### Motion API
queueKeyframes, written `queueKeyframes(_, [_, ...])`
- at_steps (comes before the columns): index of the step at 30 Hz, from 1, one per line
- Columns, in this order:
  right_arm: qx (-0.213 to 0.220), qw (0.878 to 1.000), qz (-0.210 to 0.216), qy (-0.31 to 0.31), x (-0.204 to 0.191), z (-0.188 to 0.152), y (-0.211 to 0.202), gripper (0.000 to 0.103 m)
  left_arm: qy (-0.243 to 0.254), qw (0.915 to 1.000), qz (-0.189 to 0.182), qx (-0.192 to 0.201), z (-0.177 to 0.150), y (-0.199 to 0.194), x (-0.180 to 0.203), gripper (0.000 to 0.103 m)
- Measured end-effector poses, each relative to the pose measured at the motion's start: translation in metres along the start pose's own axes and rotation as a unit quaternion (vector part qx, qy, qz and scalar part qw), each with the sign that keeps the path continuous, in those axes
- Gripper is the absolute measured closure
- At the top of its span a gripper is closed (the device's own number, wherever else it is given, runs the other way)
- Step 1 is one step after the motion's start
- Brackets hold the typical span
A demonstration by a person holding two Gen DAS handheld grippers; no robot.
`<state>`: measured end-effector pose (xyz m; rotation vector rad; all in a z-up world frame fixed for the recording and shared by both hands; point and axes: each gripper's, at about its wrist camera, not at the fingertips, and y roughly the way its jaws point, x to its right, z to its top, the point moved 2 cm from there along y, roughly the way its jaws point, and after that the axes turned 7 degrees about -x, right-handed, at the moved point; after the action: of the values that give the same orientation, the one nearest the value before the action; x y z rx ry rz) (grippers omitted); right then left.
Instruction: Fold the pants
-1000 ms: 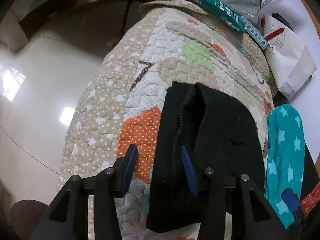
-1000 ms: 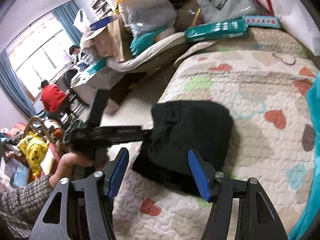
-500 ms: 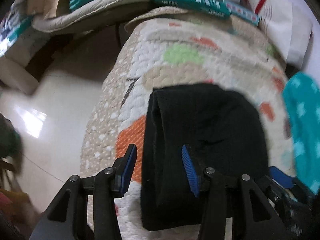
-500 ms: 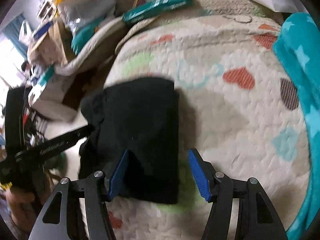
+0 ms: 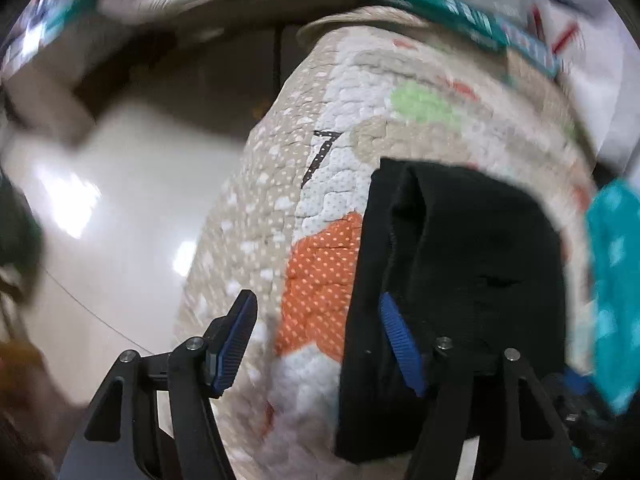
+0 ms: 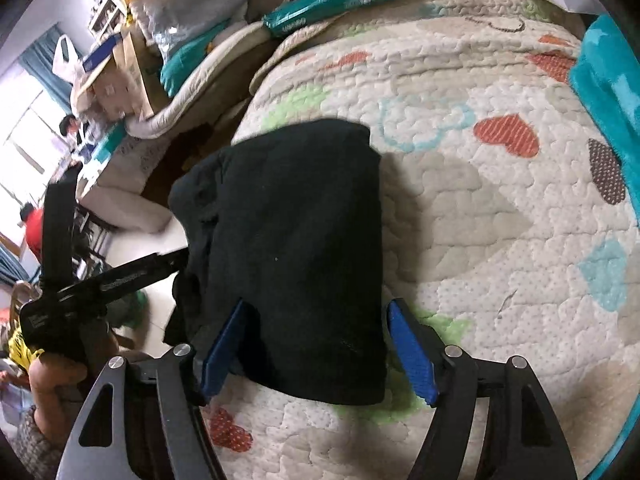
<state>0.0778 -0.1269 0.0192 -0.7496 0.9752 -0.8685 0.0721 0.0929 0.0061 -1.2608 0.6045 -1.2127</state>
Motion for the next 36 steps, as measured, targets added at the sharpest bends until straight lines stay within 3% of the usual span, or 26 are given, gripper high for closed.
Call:
queueKeyframes(6, [0.023,0.999,-0.029,-0.001,0.006,0.001,-0.007,0.026,0.014,0.9980,-0.029,0.054,0.011,-0.029,0.017,0.039])
queueKeyframes(10, [0.024,0.999,-0.026,0.000,0.008,0.002,-0.007,0.026,0.012,0.9986,-0.037,0.036,0.017,-0.014,0.025,0.039])
queueKeyframes(15, [0.027,0.999,-0.025,-0.003,0.009,0.003,-0.007,0.026,-0.019,0.9929,-0.115,0.025,0.009,-0.006,0.015,0.039])
queueKeyframes(18, [0.025,0.999,-0.020,0.002,0.009,0.002,-0.004,0.026,-0.007,0.9902,-0.133,0.041,0.004,-0.011,0.021,0.037])
queueKeyframes(25, [0.024,1.000,-0.018,0.003,0.009,0.002,-0.003,0.024,-0.019,0.9909,-0.131,0.022,0.003,0.004,0.019,0.032])
queueKeyframes(36, [0.018,1.000,-0.009,0.016,0.012,0.000,0.005,0.019,-0.047,0.9818,-0.184,-0.001,-0.005,0.027,0.005,0.023])
